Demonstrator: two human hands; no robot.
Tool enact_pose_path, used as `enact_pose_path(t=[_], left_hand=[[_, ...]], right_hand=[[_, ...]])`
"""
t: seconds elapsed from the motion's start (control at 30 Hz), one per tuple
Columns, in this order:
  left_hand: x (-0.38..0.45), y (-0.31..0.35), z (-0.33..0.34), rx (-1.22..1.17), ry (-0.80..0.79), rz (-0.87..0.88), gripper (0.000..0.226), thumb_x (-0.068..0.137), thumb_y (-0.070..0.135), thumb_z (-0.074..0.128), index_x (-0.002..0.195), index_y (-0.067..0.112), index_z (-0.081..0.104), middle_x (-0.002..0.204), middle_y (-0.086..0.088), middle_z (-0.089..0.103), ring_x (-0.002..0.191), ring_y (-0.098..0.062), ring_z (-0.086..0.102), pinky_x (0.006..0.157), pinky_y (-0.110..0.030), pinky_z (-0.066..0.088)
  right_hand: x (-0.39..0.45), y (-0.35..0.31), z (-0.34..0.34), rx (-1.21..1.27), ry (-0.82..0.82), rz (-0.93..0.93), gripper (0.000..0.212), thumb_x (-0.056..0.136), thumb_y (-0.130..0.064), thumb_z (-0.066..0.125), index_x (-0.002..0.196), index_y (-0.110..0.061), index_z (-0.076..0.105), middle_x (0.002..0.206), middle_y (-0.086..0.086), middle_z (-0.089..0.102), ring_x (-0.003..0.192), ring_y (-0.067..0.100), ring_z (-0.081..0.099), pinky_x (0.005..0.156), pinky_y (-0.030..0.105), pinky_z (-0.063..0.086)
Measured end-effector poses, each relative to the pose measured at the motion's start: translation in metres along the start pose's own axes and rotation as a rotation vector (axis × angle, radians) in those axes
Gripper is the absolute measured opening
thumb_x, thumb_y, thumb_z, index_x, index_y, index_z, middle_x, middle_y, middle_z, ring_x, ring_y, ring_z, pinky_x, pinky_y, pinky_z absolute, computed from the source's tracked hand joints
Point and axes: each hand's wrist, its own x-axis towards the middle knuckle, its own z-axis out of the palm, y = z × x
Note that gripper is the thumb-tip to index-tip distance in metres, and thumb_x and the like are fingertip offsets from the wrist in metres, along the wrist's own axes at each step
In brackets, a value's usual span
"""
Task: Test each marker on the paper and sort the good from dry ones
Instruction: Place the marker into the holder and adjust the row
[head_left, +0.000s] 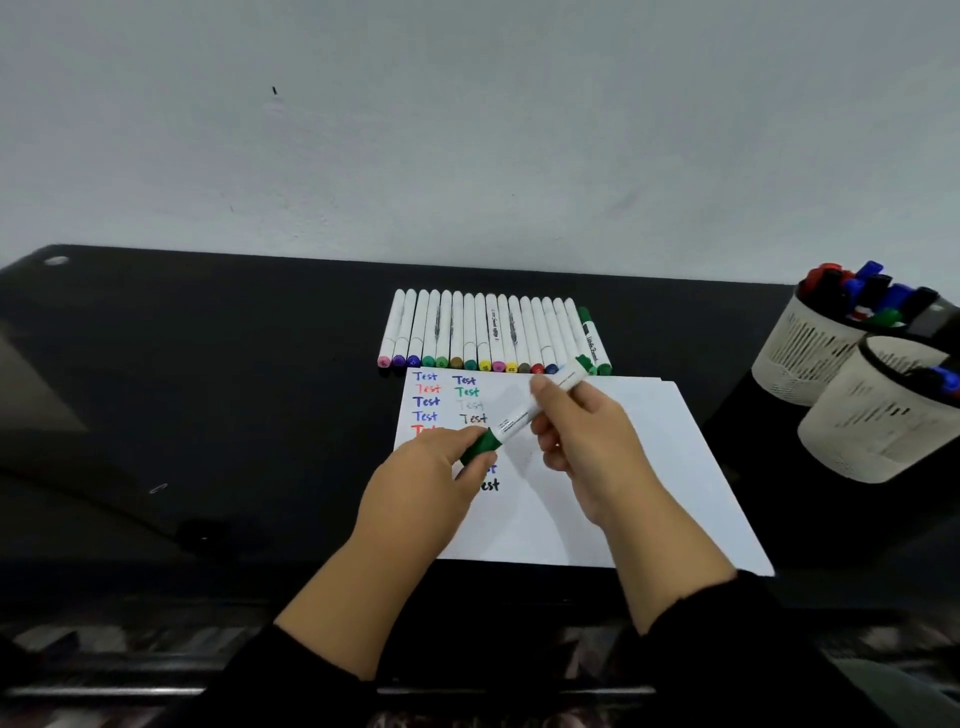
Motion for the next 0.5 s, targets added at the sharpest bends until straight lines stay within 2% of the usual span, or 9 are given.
enact_pose_path(t=[0.1,0.2,0.33,0.43,0.5], left_hand=[[0.001,0.006,0.002,-0.007,-0.029,0.034,0.033,0.094,0.039,0.047,0.126,0.032,0.055,0.114,0.01,0.058,0.094,-0.006,0.048,0.079,-0.021,0.041],[0.005,0.008,0.001,-0.058,-0.069,0.005,0.035,0.093,0.041,0.05,0.127,0.034,0.055,0.118,0.01,0.059,0.097,-0.006,0.048,0.08,-0.022,0.041],[0.01,0.006,-0.001,-0.137,-0.089,-0.073,0.045,0.087,0.046,0.058,0.13,0.037,0.052,0.122,0.013,0.059,0.091,0.0,0.045,0.072,-0.019,0.039],[0.01,0.009,-0.003,-0.139,-0.109,-0.108,0.041,0.087,0.046,0.058,0.127,0.038,0.054,0.092,0.02,0.057,0.075,0.002,0.047,0.063,-0.015,0.04],[0.009,0.011,-0.004,-0.123,-0.113,-0.103,0.039,0.088,0.046,0.056,0.126,0.038,0.055,0.083,0.023,0.052,0.074,0.002,0.047,0.064,-0.016,0.041]], right_hand=[[0.0,0.015,0.008,-0.02,-0.013,0.025,0.018,0.087,-0.03,0.066,0.077,-0.016,0.063,0.054,-0.006,0.05,0.049,0.01,0.038,0.048,0.022,0.034],[0.004,0.021,0.011,0.002,0.004,0.029,0.019,0.088,-0.03,0.065,0.074,-0.019,0.062,0.047,-0.011,0.05,0.045,0.007,0.04,0.049,0.022,0.035],[0.007,0.021,0.012,0.075,0.011,0.038,0.016,0.088,-0.026,0.065,0.074,-0.019,0.062,0.047,-0.01,0.05,0.046,0.009,0.038,0.049,0.023,0.034],[0.007,0.02,0.014,0.083,-0.004,0.041,0.014,0.087,-0.023,0.066,0.075,-0.019,0.063,0.047,-0.011,0.052,0.045,0.008,0.038,0.047,0.023,0.034],[0.008,0.019,0.014,0.093,0.002,0.05,0.014,0.087,-0.023,0.067,0.074,-0.018,0.062,0.048,-0.007,0.05,0.045,0.009,0.037,0.047,0.023,0.032]])
